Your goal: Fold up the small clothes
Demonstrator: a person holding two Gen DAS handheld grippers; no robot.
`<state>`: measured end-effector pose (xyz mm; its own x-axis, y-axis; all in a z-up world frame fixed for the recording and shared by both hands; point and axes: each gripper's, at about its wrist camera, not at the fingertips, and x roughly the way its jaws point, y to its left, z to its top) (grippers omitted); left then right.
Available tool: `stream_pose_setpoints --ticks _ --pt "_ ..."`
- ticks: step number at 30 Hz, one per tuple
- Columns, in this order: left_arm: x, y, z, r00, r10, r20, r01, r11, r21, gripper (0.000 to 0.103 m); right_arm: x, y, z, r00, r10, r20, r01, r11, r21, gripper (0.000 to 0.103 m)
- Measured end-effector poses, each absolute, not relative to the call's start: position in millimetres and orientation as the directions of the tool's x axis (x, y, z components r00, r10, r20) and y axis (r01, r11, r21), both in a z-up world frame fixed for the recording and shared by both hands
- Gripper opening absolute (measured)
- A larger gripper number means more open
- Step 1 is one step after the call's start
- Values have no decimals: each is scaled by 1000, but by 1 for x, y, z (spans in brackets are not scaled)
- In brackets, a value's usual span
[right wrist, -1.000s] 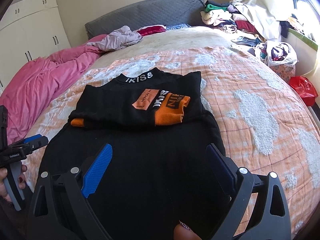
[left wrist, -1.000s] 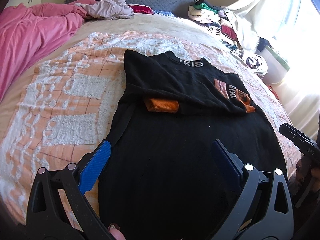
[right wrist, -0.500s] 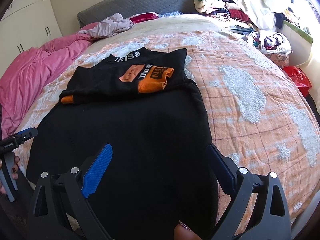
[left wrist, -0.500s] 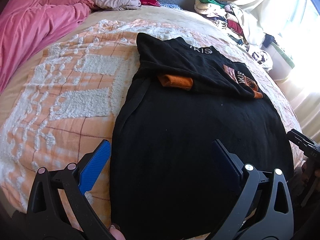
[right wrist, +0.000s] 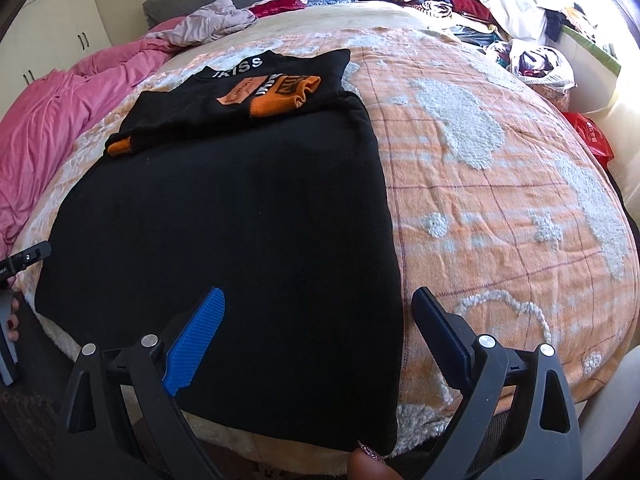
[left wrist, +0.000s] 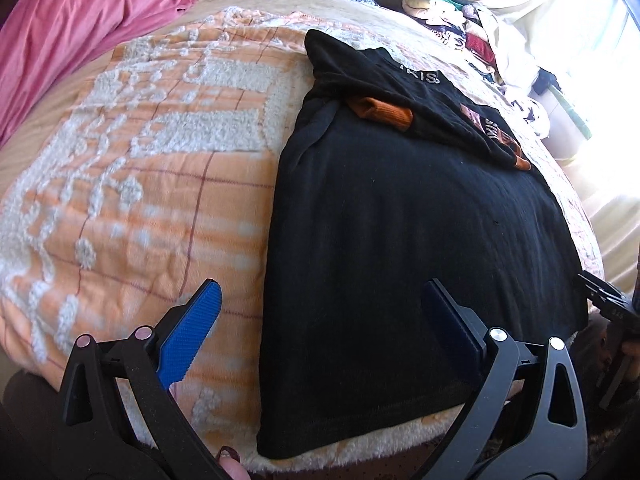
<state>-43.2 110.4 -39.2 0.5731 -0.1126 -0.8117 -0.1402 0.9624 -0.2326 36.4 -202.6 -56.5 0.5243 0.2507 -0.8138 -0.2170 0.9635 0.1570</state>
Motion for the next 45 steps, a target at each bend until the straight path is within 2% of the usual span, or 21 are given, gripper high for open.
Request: stream_pose_setpoints --ticks 3,5,7,10,22,24,27,29,30,31,32,38,40,42,43,45 --pt "-52 115 -43 566 -145 -812 -142 953 -269 92 31 -205 -59 518 251 -818 -224 962 154 94" --pt "-56 116 -45 559 -165 -813 -134 949 -285 83 27 -206 -61 512 254 -821 -227 961 156 94" --pt "-60 115 -47 552 -185 -813 -126 945 -300 67 24 -208 -61 508 258 -822 -226 961 162 94" --pt "-64 113 -50 537 -213 -816 -115 940 -321 49 21 -211 -62 498 260 -827 -220 961 170 94" --pt "-76 110 -57 515 -237 -824 -93 940 -328 48 8 -225 -66 447 286 -848 -211 954 211 93" --pt "-78 110 -57 514 -240 -824 -92 939 -331 48 7 -223 -67 431 302 -850 -228 948 221 82" --pt "-80 111 -57 515 -240 -823 -93 939 -332 47 5 -218 -70 405 316 -858 -254 940 226 61" --pt "-78 112 -58 515 -247 -821 -98 935 -342 47 4 -218 -69 411 324 -852 -263 937 230 37" --pt "-78 113 -59 516 -250 -819 -101 932 -348 47 4 -220 -67 423 342 -839 -265 932 246 30" --pt "-78 114 -59 518 -252 -817 -107 929 -354 44 4 -223 -65 429 367 -825 -264 925 274 15" --pt "-79 116 -59 519 -251 -817 -113 927 -356 43 3 -226 -63 434 396 -809 -264 915 306 11" --pt "-80 120 -59 515 -257 -818 -125 921 -369 34 2 -241 -25 545 529 -650 -311 848 429 8" --pt "-80 121 -58 515 -256 -818 -128 921 -368 19 9 -241 -8 584 533 -612 -324 844 426 8" --pt "-78 124 -57 515 -272 -813 -134 911 -389 9 14 -239 5 613 531 -585 -339 846 413 8" --pt "-77 124 -56 516 -274 -811 -134 910 -393 5 17 -238 11 625 530 -573 -346 846 405 8" --pt "-75 123 -49 532 -284 -798 -117 908 -401 3 24 -236 21 647 521 -557 -348 851 392 8"
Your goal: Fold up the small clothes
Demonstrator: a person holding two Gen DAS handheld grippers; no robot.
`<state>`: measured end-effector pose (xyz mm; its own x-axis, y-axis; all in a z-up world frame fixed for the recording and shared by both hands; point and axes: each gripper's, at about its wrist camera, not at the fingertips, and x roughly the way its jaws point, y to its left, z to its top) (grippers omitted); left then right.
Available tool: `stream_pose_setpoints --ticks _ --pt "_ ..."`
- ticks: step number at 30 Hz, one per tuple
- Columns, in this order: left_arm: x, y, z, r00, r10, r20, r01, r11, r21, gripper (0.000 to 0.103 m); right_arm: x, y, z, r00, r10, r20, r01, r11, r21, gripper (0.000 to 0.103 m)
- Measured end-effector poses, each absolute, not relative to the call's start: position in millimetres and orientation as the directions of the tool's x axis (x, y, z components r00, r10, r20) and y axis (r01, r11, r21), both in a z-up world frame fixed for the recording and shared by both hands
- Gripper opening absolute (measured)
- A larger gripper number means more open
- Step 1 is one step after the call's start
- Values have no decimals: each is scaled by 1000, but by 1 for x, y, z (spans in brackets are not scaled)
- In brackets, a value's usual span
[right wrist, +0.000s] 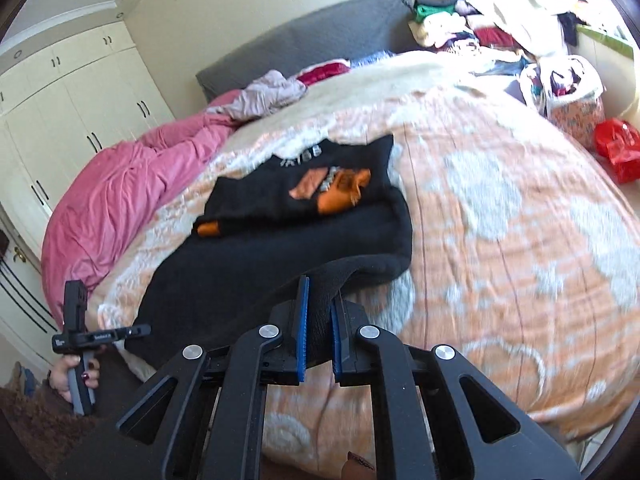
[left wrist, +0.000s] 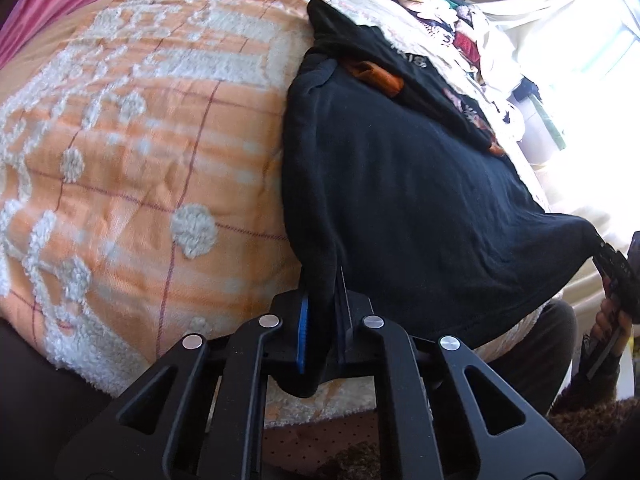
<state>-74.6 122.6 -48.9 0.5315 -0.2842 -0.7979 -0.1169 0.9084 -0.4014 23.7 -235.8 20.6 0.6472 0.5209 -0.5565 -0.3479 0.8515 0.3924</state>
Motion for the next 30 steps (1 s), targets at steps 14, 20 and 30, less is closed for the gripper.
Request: stream_pose_setpoints --ticks 14,20,30 --pt "-31 127 19 680 -274 -680 -31 916 -400 3 55 -241 37 721 430 -543 -289 899 328 8" --pt "-3 139 39 722 -277 -634 -38 899 -437 3 68 -241 45 752 405 -520 -277 910 309 8" --pt "41 140 59 753 -246 -611 -37 910 -412 3 102 -233 55 779 345 -523 -229 934 275 8"
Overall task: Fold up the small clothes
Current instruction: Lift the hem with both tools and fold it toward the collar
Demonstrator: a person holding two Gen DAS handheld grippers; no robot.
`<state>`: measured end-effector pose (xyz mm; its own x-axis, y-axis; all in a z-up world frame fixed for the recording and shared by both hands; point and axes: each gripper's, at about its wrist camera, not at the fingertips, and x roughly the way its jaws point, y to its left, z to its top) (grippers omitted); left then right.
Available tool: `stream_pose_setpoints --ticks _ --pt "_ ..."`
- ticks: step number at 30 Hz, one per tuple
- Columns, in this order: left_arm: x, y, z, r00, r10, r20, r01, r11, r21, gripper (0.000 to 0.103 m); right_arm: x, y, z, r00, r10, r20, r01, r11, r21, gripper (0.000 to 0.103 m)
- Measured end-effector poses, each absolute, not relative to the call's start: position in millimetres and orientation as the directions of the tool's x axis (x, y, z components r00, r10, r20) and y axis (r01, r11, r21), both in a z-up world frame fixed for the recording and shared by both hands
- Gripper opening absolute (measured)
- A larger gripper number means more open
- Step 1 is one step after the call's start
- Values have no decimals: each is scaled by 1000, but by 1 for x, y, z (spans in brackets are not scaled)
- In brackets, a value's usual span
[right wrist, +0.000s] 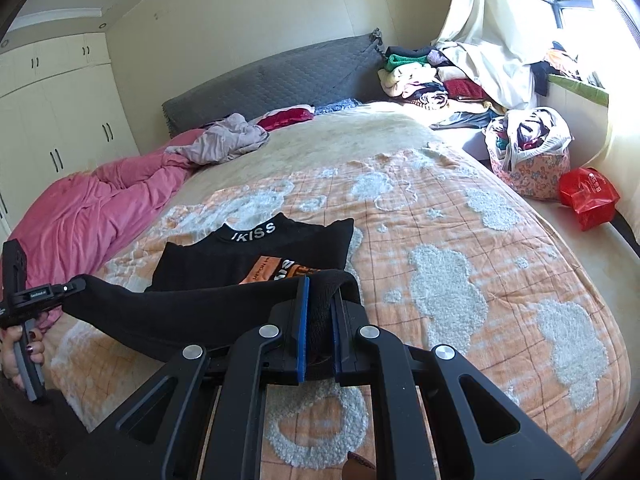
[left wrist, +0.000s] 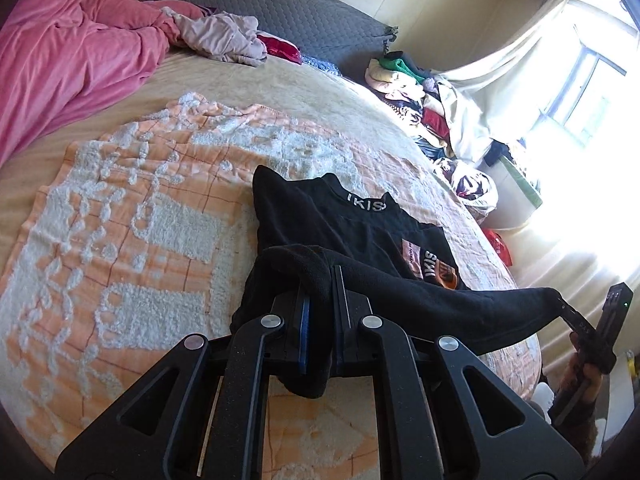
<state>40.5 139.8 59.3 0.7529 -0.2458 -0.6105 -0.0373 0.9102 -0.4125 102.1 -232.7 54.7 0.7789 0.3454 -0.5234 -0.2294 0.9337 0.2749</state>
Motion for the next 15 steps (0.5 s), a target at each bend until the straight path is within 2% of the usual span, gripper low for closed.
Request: stream_pose_setpoints --ticks 15 --pt "84 142 57 745 -194 -638 -51 937 -344 3 159 -213 60 791 279 -544 -169 955 243 8"
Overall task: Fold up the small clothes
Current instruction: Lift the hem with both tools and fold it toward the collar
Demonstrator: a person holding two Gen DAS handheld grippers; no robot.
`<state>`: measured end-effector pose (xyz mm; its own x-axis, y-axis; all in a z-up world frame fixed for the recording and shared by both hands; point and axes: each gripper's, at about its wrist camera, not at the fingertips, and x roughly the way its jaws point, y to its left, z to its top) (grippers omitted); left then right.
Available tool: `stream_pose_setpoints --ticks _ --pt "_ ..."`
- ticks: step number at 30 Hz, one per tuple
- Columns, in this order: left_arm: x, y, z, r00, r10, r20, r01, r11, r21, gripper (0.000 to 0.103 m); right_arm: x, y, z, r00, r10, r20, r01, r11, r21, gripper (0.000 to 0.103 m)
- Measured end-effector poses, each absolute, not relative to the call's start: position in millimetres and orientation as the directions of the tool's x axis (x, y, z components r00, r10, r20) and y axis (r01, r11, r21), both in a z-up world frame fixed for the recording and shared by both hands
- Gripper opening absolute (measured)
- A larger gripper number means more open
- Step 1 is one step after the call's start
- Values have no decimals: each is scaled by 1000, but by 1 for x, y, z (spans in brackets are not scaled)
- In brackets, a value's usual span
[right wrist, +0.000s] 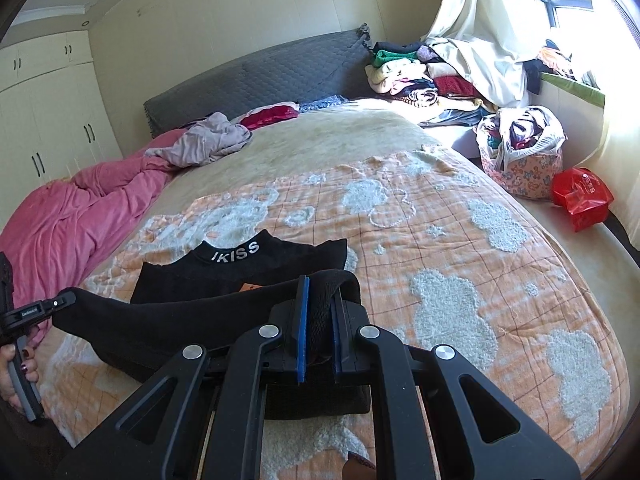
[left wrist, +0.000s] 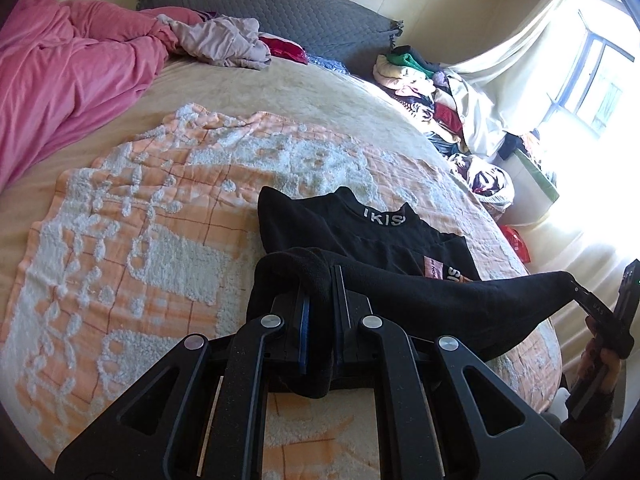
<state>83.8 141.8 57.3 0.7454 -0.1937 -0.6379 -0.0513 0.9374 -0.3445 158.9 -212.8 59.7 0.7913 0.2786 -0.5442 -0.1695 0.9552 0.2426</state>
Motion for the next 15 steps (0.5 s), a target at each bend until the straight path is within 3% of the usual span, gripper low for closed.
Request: stream_pose_setpoints --ticks 15 --pt "127 148 48 736 -134 -663 -68 960 -270 3 219 -196 59 793 250 -555 -124 959 255 8"
